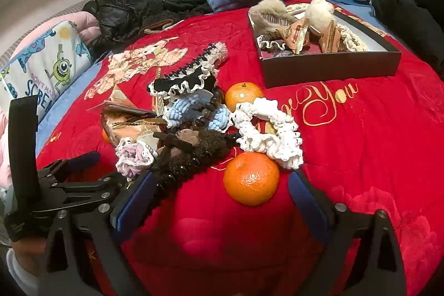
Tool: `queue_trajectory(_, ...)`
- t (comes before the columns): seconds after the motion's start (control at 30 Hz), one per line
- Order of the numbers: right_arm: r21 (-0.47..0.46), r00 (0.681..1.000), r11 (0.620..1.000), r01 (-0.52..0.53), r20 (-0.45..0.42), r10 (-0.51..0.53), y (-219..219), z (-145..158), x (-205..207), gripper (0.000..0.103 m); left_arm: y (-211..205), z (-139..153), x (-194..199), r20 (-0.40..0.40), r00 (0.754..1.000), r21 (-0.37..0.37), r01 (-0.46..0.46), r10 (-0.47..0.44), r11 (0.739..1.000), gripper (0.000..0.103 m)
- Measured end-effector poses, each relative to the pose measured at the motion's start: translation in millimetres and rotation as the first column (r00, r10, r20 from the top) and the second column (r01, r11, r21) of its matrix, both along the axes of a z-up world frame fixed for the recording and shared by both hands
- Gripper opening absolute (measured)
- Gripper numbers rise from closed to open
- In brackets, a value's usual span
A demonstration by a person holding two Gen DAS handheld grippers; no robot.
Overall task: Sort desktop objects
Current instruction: 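Move both tools toward the heap of scrunchies and tangerines, then close left tool on pink lace scrunchie while right tool grasps a tangerine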
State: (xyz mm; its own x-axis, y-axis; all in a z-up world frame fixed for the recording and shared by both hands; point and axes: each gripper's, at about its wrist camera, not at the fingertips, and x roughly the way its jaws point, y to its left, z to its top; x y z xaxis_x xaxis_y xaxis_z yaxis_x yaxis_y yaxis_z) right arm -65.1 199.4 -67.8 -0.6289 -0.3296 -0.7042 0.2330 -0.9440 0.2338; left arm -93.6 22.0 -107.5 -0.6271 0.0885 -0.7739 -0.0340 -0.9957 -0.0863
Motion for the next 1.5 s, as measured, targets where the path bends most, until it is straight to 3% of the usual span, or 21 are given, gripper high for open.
queue_trajectory(0.17, 0.014, 1.000, 1.000, 0.003, 0.003, -0.003, -1, -3, 0, 0.092, 0, -1, 0, -0.010, 1.000, 0.005, 0.008, -0.008, 1.000, 0.103)
queue_trajectory(0.27, 0.020, 1.000, 1.000, 0.007, 0.002, -0.007, 0, -3, 1, 0.086, 1, 0, 3, -0.018, 0.999, 0.015, 0.038, -0.038, 0.999, 0.095)
queue_trajectory(0.37, 0.006, 0.999, 0.999, 0.036, 0.002, -0.036, 6, -4, 2, 0.072, 6, 3, 8, -0.039, 0.996, 0.019, 0.085, -0.085, 0.996, 0.078)
queue_trajectory(0.6, 0.038, 0.999, 0.998, 0.042, -0.004, -0.042, 8, -4, 5, 0.047, 16, 8, 16, -0.060, 0.981, 0.079, 0.189, -0.185, 0.979, 0.021)
queue_trajectory(0.63, 0.044, 0.999, 0.998, 0.044, -0.006, -0.044, 8, -4, 5, 0.043, 17, 8, 17, -0.064, 0.980, 0.089, 0.195, -0.190, 0.977, 0.016)
queue_trajectory(0.73, 0.047, 0.999, 0.998, 0.049, -0.005, -0.049, 11, -5, 6, 0.039, 23, 10, 21, -0.074, 0.977, 0.061, 0.206, -0.202, 0.977, 0.015)
queue_trajectory(0.93, 0.071, 0.999, 0.997, 0.042, -0.022, -0.040, 9, -4, 9, 0.037, 14, 11, 26, -0.065, 0.982, 0.113, 0.183, -0.177, 0.977, 0.014)
queue_trajectory(1.03, 0.062, 0.999, 0.997, 0.044, -0.023, -0.043, 10, -4, 10, 0.037, 14, 12, 28, -0.073, 0.982, 0.092, 0.179, -0.172, 0.980, 0.013)
queue_trajectory(1.2, 0.009, 0.999, 0.999, 0.049, -0.005, -0.049, 16, -2, 12, 0.037, 14, 21, 38, -0.105, 0.981, 0.062, 0.168, -0.160, 0.984, 0.012)
queue_trajectory(1.4, -0.071, 0.999, 0.997, 0.043, 0.019, -0.042, 24, 1, 18, 0.037, 1, 32, 50, -0.138, 0.982, 0.077, 0.145, -0.133, 0.986, 0.011)
queue_trajectory(1.5, -0.068, 0.999, 0.997, 0.041, 0.009, -0.041, 25, 4, 20, 0.037, -1, 38, 54, -0.158, 0.979, 0.062, 0.142, -0.131, 0.988, 0.010)
